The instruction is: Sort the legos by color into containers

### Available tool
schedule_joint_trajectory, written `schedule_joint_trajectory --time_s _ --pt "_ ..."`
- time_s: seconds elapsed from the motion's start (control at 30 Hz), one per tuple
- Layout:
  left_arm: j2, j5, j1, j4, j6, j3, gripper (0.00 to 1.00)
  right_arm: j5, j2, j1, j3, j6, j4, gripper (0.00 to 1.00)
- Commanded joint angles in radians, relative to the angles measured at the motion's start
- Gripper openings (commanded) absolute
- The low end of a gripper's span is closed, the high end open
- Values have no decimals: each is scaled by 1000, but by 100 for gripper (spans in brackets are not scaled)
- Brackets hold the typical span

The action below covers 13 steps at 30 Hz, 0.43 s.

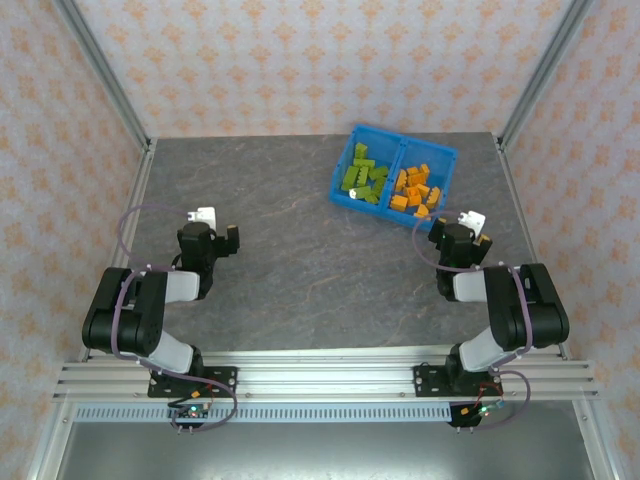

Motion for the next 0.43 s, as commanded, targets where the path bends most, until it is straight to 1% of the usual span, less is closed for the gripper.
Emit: schedule_joint_trajectory --time_s 0.0,0.03,0.07,0.4 --pt "-8 16 -1 76 -10 13 100 -16 -9 6 25 -6 15 99" --pt "-14 11 -3 46 -10 21 100 -17 -11 6 25 -6 17 99" --pt "-9 7 -5 66 -9 16 100 -16 -11 6 25 -6 14 99" --pt "-11 7 -4 56 -10 19 100 -30 -9 6 21 -11 23 99"
